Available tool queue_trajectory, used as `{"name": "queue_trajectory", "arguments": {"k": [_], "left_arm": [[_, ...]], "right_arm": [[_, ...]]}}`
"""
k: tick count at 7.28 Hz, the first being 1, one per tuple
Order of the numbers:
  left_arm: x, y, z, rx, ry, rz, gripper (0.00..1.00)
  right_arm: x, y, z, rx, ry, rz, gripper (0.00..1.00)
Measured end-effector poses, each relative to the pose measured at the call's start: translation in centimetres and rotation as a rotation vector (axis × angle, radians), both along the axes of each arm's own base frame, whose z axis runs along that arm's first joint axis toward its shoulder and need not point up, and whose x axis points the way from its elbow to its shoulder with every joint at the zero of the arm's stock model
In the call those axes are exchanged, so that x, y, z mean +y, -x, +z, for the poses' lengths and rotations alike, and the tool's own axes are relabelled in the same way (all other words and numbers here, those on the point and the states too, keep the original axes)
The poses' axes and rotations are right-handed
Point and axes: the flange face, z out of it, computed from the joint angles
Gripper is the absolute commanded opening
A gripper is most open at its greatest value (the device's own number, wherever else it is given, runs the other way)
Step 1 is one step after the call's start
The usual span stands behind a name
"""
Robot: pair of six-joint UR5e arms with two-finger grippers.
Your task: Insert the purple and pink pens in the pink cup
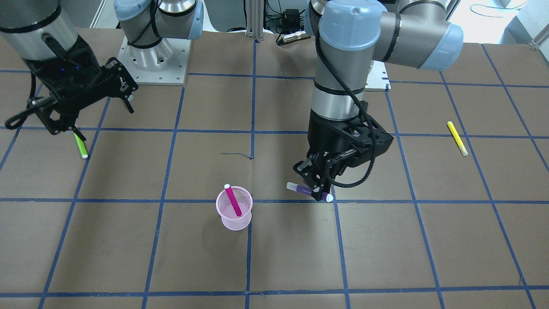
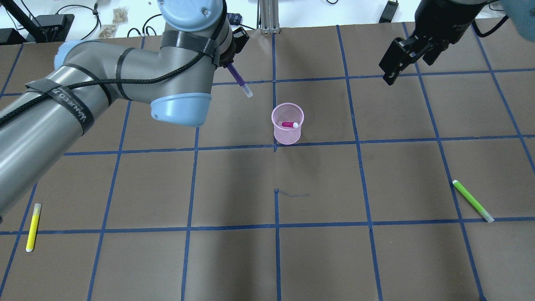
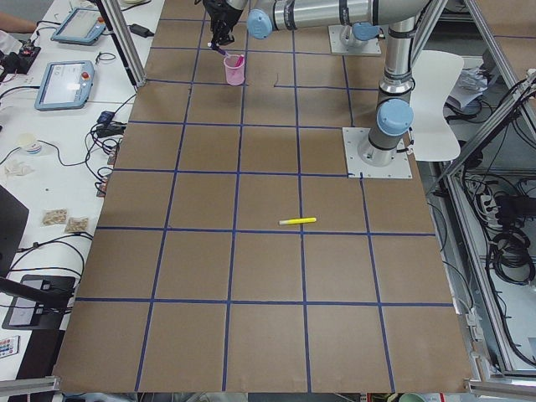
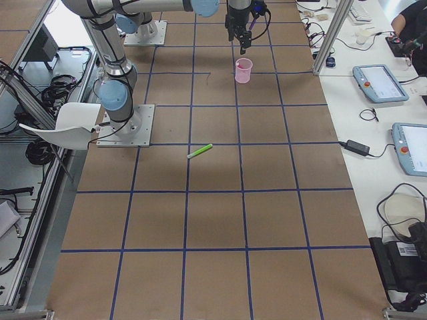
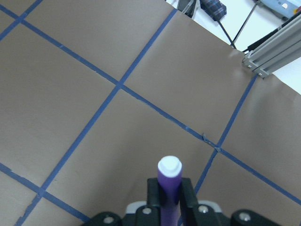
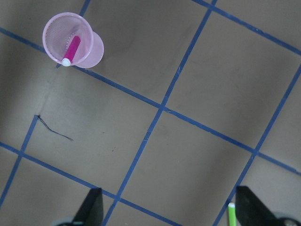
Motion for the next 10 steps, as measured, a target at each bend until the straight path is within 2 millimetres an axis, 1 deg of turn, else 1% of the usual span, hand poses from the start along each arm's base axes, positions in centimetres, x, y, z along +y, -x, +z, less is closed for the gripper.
{"name": "queue_trajectory", "arguments": {"k": [2,3,5,7,9,10], "left_arm": [[1.4,3.6,-2.3,-0.030,0.069,-0.040,0.00],[1.7,4.8,-3.4,-0.045,0.074,-0.054,0.00],[2.2,6.5,-5.5,-0.066,0.064,-0.072,0.00],[2.8,7.9,-7.1,-0.086,0.052,-0.084,0.00],[3.3,8.5,-8.5,-0.100,0.038,-0.097,0.00],[3.4,8.7,-9.1,-0.103,0.035,-0.100,0.00]], "right_arm": [[0.8,-2.3,-0.4,0.021,0.023,-0.117,1.00],[1.0,-3.1,-0.5,0.021,0.032,-0.192,1.00],[0.9,-3.5,-0.5,0.016,0.046,-0.261,1.00],[0.8,-3.6,-0.4,0.010,0.061,-0.335,1.00],[0.8,-3.6,-0.8,0.007,0.059,-0.380,0.99],[0.8,-3.6,-0.9,0.006,0.062,-0.395,0.96]]}}
